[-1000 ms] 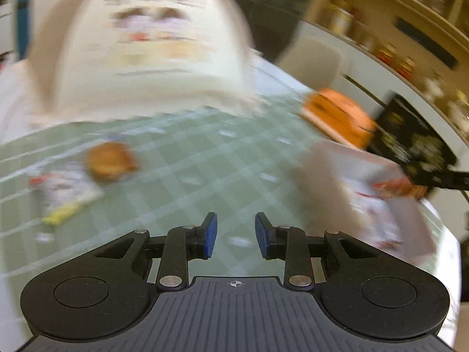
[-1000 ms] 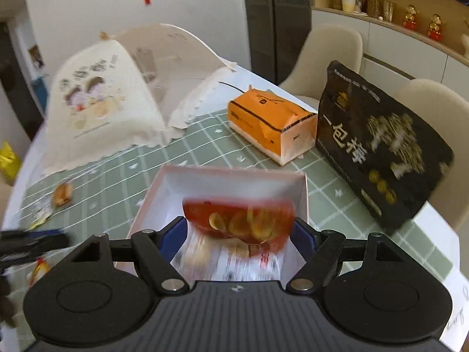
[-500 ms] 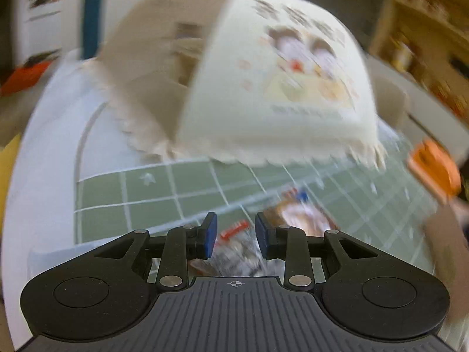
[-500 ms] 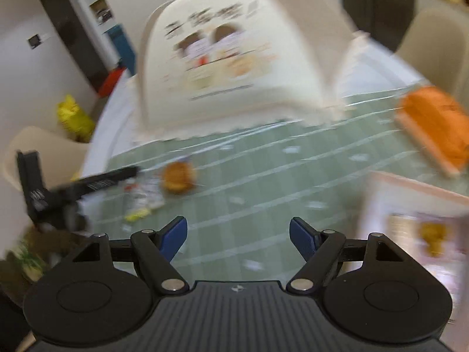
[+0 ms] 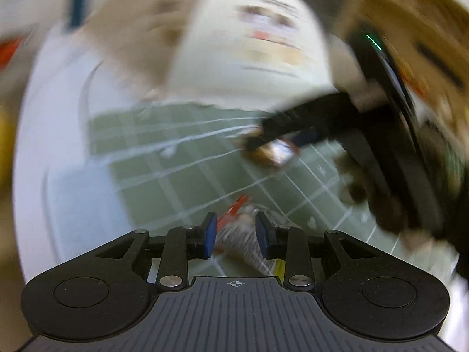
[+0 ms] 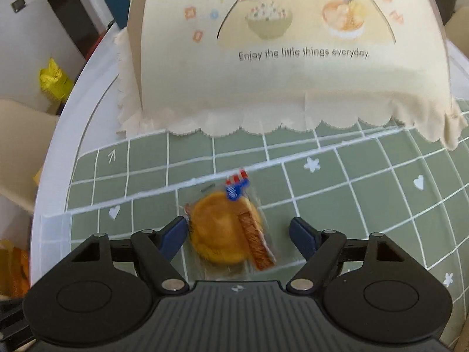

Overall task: Organize snacks
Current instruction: 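Grasp the wrapped round cake with the right tool while the left tool grasps a small white packet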

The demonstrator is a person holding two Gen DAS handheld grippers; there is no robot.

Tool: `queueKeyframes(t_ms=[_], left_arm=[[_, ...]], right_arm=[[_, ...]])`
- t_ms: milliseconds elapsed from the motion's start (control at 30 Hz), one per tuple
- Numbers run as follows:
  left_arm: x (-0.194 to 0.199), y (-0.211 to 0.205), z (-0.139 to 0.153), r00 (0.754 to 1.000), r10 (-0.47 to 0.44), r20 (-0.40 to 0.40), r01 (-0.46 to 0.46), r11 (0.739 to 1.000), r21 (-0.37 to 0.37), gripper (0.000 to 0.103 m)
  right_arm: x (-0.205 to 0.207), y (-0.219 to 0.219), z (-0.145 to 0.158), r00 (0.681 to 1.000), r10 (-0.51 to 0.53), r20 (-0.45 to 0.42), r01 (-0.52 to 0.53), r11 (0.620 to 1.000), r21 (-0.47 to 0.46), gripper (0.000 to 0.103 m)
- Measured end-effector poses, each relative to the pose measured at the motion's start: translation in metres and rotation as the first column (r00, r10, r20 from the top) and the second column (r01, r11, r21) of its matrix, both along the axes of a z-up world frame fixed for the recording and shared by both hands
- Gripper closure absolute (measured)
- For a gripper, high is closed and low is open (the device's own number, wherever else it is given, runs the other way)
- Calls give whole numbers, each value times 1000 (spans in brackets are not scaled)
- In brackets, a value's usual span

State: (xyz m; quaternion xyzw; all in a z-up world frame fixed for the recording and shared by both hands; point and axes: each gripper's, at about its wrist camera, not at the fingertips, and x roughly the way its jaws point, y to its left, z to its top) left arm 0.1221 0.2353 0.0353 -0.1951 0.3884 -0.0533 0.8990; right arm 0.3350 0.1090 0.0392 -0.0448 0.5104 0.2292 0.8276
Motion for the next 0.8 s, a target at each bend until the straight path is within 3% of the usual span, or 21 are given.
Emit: queueKeyframes(t_ms=[33,133,233,333,433,500,567,600,700,800], left_arm=[[-5,6,-3,999,48,-21,-50,997,-67,70],[-8,11,-14,991,116,-65,-125,977,-172,70],[4,0,-18,986,140,-89,-151,979,-134,70],[20,-19,-20,994,84,-74,-92,990,-106,63],[28,-52,-14,998,-40,-45,41,998,40,61],[29,-75,-10,991,-129,-41,133,980,151,59],[27,-98,-7,975,-214,-52,220,949,226,58],[24,-107,-6,968,-244,-55,250,933,257,58],[19,-128,-4,950,-302,-80,312,902,299,58],[21,-143,-3,954,-284,-95,300,901,314,58]], right_arm=[[-5,3,0,1000,25,7,-25,1000,-13,48],[-31,6,4,991,119,57,-113,989,-98,49],[-60,-13,5,986,166,-1,-166,983,-76,49],[-96,-44,8,983,178,-46,-180,983,-40,49],[-125,-70,8,980,187,-67,-188,982,-15,51],[-142,-90,11,982,174,-80,-174,985,7,54],[-159,-112,17,987,148,-65,-147,989,21,70],[-164,-121,20,989,137,-55,-136,990,25,72],[-184,-160,36,995,95,-15,-94,994,53,72],[-200,-191,42,998,68,18,-69,997,47,73]])
